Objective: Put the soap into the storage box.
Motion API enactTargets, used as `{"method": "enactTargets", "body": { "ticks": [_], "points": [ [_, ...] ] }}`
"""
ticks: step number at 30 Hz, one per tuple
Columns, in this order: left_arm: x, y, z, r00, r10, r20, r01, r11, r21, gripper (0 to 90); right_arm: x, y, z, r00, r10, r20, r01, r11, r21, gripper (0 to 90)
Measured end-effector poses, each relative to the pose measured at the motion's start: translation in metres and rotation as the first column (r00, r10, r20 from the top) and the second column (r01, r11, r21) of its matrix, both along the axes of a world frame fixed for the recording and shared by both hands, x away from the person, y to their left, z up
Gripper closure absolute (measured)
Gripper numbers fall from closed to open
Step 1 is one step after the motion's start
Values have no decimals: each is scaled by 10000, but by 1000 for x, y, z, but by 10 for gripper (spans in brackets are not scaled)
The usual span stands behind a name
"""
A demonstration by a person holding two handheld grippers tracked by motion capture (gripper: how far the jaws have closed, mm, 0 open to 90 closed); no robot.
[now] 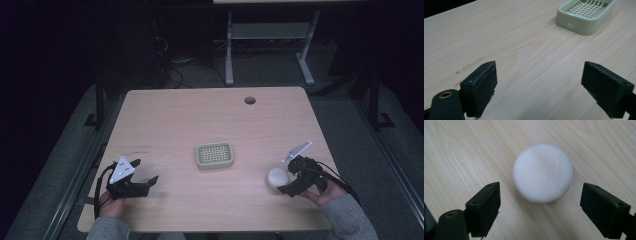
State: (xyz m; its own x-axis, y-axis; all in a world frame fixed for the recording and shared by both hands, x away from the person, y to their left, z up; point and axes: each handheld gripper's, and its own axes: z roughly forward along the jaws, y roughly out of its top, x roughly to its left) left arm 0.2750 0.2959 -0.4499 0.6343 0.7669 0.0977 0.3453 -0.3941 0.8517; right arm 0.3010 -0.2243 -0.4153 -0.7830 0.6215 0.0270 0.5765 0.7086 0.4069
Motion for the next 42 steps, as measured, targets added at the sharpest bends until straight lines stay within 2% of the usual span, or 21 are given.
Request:
{"method": "enactTargets", "body": {
  "ticks": [2, 8, 14, 19, 24, 29, 39, 42],
  "points": [
    [0, 0, 0, 10000, 5, 5, -5, 10000, -1, 128, 3, 5, -1, 9999, 61, -111, -63, 9998, -191, 161],
    [0, 0, 1, 10000, -55, -5, 55, 9999, 103, 128, 10, 12, -1, 9996, 138, -231, -145, 9993, -334, 161],
    [1, 1, 0, 10000, 2, 35, -2, 10000, 20, 128, 17, 17, -3, 9990, 229, -392, -251, 9980, -581, 161],
    [1, 1, 1, 10000, -10, 57, 9, 10000, 51, 128, 23, 24, -8, 9978, 335, -566, -393, 9937, -1053, 162],
    [1, 1, 1, 10000, -23, 73, 23, 10000, 28, 128, 27, 27, -11, 9969, 336, -710, -428, 9904, -1315, 164],
    [1, 1, 1, 10000, -50, 77, 49, 10000, 77, 128, 30, 29, -13, 9960, 342, -820, -452, 9896, -1365, 166],
    [1, 0, 1, 10000, -45, 69, 45, 10000, 31, 128, 33, 35, -21, 9939, 443, -1011, -618, 9823, -1766, 170],
    [1, 0, 1, 10000, -56, 69, 56, 10000, 55, 128, 34, 37, -24, 9920, 509, -1155, -716, 9805, -1831, 193]
  ]
}}
